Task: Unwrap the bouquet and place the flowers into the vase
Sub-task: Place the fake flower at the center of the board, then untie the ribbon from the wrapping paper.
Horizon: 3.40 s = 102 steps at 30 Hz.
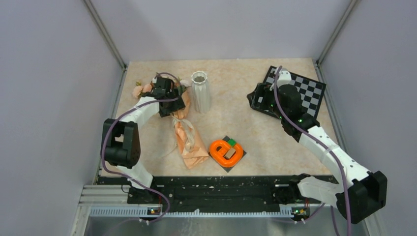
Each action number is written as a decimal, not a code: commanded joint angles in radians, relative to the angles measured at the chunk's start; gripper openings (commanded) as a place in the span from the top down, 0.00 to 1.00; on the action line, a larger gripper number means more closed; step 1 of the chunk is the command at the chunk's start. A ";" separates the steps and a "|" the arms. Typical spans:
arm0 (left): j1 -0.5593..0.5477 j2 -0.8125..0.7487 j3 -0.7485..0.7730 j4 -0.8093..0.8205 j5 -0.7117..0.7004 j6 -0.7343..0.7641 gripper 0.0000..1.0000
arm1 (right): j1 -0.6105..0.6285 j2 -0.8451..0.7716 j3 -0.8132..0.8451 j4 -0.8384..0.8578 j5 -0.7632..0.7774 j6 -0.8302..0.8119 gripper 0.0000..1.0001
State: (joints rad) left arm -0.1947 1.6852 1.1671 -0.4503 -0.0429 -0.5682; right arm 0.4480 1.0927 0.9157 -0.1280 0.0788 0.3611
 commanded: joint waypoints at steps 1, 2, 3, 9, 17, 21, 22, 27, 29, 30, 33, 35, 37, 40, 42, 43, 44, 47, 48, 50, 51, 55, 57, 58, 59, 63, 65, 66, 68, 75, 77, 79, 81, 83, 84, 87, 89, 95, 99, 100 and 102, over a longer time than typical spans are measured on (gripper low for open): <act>0.006 -0.092 0.037 0.036 0.026 0.034 0.15 | -0.011 -0.044 0.012 0.005 0.029 -0.011 0.26; 0.006 -0.103 0.041 0.030 0.029 0.039 0.13 | -0.012 -0.050 0.011 0.003 0.031 -0.006 0.26; 0.006 -0.114 0.045 0.022 0.030 0.044 0.10 | -0.012 -0.058 0.010 0.003 0.030 -0.001 0.27; 0.013 -0.204 0.036 -0.054 -0.030 0.055 0.01 | -0.012 -0.103 0.014 -0.038 0.014 0.007 0.27; 0.018 -0.450 -0.102 0.008 0.029 0.120 0.01 | -0.012 -0.090 0.035 -0.109 -0.142 -0.017 0.28; 0.017 -0.563 -0.199 0.047 0.136 0.097 0.01 | -0.012 -0.060 0.027 -0.131 -0.244 -0.006 0.33; 0.017 -0.586 -0.224 0.047 0.144 0.071 0.01 | -0.011 -0.051 0.020 -0.131 -0.263 0.007 0.34; 0.016 -0.693 -0.414 0.109 0.182 -0.061 0.01 | -0.007 0.004 -0.041 -0.064 -0.407 0.105 0.38; 0.009 -0.739 -0.469 0.119 0.177 -0.076 0.01 | 0.012 0.023 -0.072 -0.017 -0.424 0.155 0.39; 0.006 -0.768 -0.492 0.122 0.163 -0.074 0.01 | 0.030 0.034 -0.085 0.002 -0.412 0.174 0.39; 0.006 -0.841 -0.551 0.123 0.137 -0.072 0.01 | 0.100 0.082 -0.102 0.071 -0.356 0.215 0.40; 0.006 -0.876 -0.586 0.132 0.139 -0.084 0.01 | 0.144 0.153 -0.100 0.119 -0.316 0.246 0.41; 0.006 -0.897 -0.629 0.174 0.161 -0.109 0.01 | 0.191 0.233 -0.076 0.170 -0.286 0.250 0.44; 0.005 -0.914 -0.691 0.231 0.205 -0.166 0.01 | 0.266 0.354 -0.016 0.190 -0.255 0.252 0.48; 0.005 -0.931 -0.731 0.241 0.202 -0.181 0.01 | 0.323 0.413 0.014 0.216 -0.227 0.249 0.48; 0.005 -0.942 -0.743 0.240 0.193 -0.184 0.01 | 0.358 0.439 0.027 0.226 -0.206 0.253 0.48; 0.005 -0.953 -0.751 0.235 0.186 -0.183 0.01 | 0.381 0.469 0.050 0.236 -0.184 0.260 0.48; 0.005 -0.974 -0.762 0.229 0.179 -0.170 0.01 | 0.429 0.543 0.095 0.265 -0.126 0.300 0.49; 0.005 -0.975 -0.758 0.226 0.185 -0.165 0.01 | 0.438 0.561 0.104 0.277 -0.112 0.318 0.49; 0.005 -0.968 -0.745 0.218 0.195 -0.156 0.01 | 0.446 0.590 0.116 0.308 -0.105 0.339 0.50; 0.005 -0.960 -0.739 0.215 0.202 -0.156 0.01 | 0.448 0.601 0.121 0.319 -0.106 0.338 0.50; 0.005 -0.924 -0.728 0.220 0.225 -0.174 0.01 | 0.450 0.649 0.181 0.289 -0.090 0.289 0.52; 0.006 -0.910 -0.730 0.224 0.226 -0.187 0.01 | 0.451 0.680 0.232 0.254 -0.092 0.259 0.56; 0.005 -0.907 -0.731 0.229 0.229 -0.194 0.01 | 0.454 0.692 0.246 0.249 -0.094 0.254 0.56; 0.005 -0.908 -0.733 0.235 0.229 -0.203 0.01 | 0.457 0.696 0.255 0.252 -0.095 0.252 0.57; 0.005 -0.927 -0.744 0.250 0.224 -0.226 0.01 | 0.477 0.719 0.268 0.247 -0.084 0.254 0.57; 0.005 -0.936 -0.744 0.247 0.216 -0.221 0.01 | 0.484 0.741 0.279 0.239 -0.083 0.255 0.58; 0.006 -0.937 -0.744 0.245 0.214 -0.210 0.01 | 0.485 0.752 0.286 0.240 -0.090 0.253 0.58; 0.005 -0.937 -0.742 0.238 0.218 -0.201 0.01 | 0.489 0.778 0.315 0.233 -0.108 0.240 0.58; 0.006 -0.937 -0.752 0.226 0.225 -0.195 0.01 | 0.518 0.828 0.391 0.183 -0.097 0.205 0.60; 0.006 -0.936 -0.754 0.228 0.226 -0.194 0.01 | 0.522 0.831 0.391 0.181 -0.089 0.206 0.60; 0.005 -0.934 -0.754 0.228 0.224 -0.191 0.01 | 0.528 0.831 0.394 0.169 -0.083 0.192 0.64; 0.006 -0.931 -0.750 0.226 0.221 -0.189 0.01 | 0.533 0.830 0.411 0.134 -0.032 0.150 0.71; 0.006 -0.932 -0.741 0.207 0.206 -0.195 0.01 | 0.538 0.823 0.432 0.081 0.013 0.105 0.85; 0.006 -0.933 -0.736 0.194 0.196 -0.195 0.01 | 0.537 0.816 0.442 0.064 0.028 0.084 0.90; 0.006 -0.943 -0.727 0.178 0.171 -0.186 0.01 | 0.537 0.793 0.478 0.024 0.068 0.021 0.97; 0.006 -0.953 -0.727 0.173 0.160 -0.182 0.01 | 0.537 0.783 0.510 -0.008 0.088 -0.025 0.97; 0.008 -0.962 -0.708 0.141 0.155 -0.160 0.01 | 0.537 0.740 0.557 -0.091 0.238 -0.083 0.91; 0.008 -0.966 -0.685 0.107 0.141 -0.143 0.01 | 0.538 0.676 0.543 -0.133 0.329 -0.108 0.73; 0.008 -0.969 -0.683 0.102 0.138 -0.142 0.01 | 0.538 0.658 0.534 -0.139 0.345 -0.110 0.69; 0.008 -0.973 -0.683 0.095 0.130 -0.146 0.01 | 0.537 0.618 0.509 -0.134 0.365 -0.115 0.62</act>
State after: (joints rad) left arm -0.1864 0.7334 0.4423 -0.3408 0.1127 -0.7330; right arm 0.9733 1.8389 1.4281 -0.2432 0.3313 0.2878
